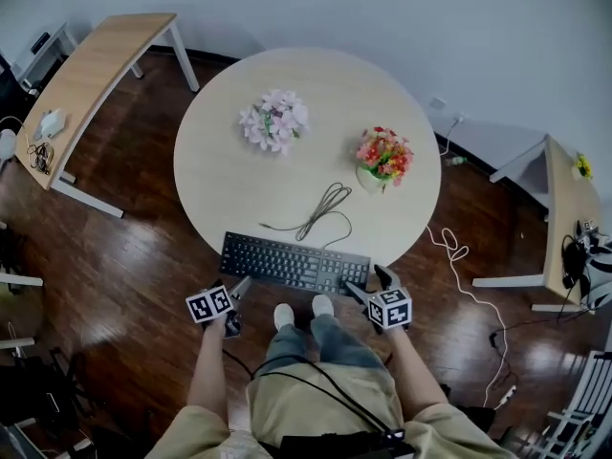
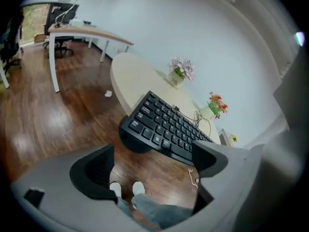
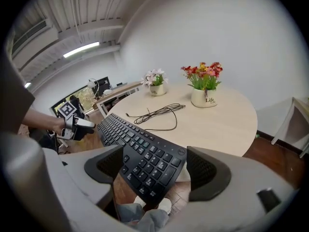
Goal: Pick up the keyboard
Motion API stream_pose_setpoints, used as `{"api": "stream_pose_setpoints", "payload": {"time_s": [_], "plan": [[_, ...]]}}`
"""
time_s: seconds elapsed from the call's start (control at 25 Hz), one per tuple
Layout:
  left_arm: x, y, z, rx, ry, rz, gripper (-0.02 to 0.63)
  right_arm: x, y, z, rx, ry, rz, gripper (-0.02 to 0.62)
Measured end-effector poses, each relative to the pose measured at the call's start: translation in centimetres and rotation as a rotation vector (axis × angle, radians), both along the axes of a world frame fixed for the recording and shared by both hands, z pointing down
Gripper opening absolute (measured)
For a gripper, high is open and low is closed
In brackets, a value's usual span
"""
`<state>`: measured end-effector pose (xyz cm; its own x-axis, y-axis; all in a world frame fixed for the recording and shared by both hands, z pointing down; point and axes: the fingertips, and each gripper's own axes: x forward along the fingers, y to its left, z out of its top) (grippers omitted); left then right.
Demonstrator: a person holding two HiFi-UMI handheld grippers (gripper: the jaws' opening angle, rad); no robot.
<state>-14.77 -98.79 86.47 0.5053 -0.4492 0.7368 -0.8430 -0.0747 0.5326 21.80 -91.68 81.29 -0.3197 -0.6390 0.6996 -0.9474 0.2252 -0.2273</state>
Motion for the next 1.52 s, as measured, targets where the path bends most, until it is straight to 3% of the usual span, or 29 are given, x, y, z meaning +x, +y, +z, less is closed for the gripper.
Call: {"api": "stream_pose_setpoints", "payload": {"time_s": [0.2, 0.36, 0.52, 0.68, 0.76, 1.0, 1.04, 1.32, 1.52], "plan": [[-0.7, -2.9, 2.1, 0.009, -0.033, -0.040, 0.500, 3.0, -2.9, 2.8, -0.050, -0.102, 0.066, 0.437], [-0.1, -4.0, 2.5, 0.007, 0.027, -0.032, 0.493, 3.2, -3.6, 4.9, -0.109, -0.161, 0.053, 0.397], [1.2, -4.5, 1.5, 0.078, 0.071, 0.032, 0.384, 3.1, -3.8, 5.3, -0.113, -0.156, 0.034, 0.382], [1.3, -4.4, 1.2, 0.106, 0.070, 0.034, 0.371, 2.6, -3.3, 5.2, -0.118, -0.200, -0.012, 0.340], [1.4, -4.5, 0.8, 0.116, 0.068, 0.035, 0.367, 2.0, -3.3, 5.2, -0.132, -0.238, -0.024, 0.279], [1.7, -4.8, -1.4, 0.168, 0.068, 0.064, 0.339, 2.6, -3.6, 4.6, -0.115, -0.360, 0.085, 0.270], [1.7, -4.7, -1.9, 0.179, 0.075, 0.064, 0.292, 2.7, -3.6, 4.6, -0.110, -0.366, 0.094, 0.268], [1.0, -4.9, -6.2, 0.287, 0.111, 0.055, 0.265, 2.9, -5.1, -0.1, 0.043, -0.423, 0.105, 0.259], [0.4, -7.5, -13.4, 0.481, 0.135, 0.029, 0.267, 2.9, -8.7, -8.5, 0.269, -0.381, 0.028, 0.259]]}}
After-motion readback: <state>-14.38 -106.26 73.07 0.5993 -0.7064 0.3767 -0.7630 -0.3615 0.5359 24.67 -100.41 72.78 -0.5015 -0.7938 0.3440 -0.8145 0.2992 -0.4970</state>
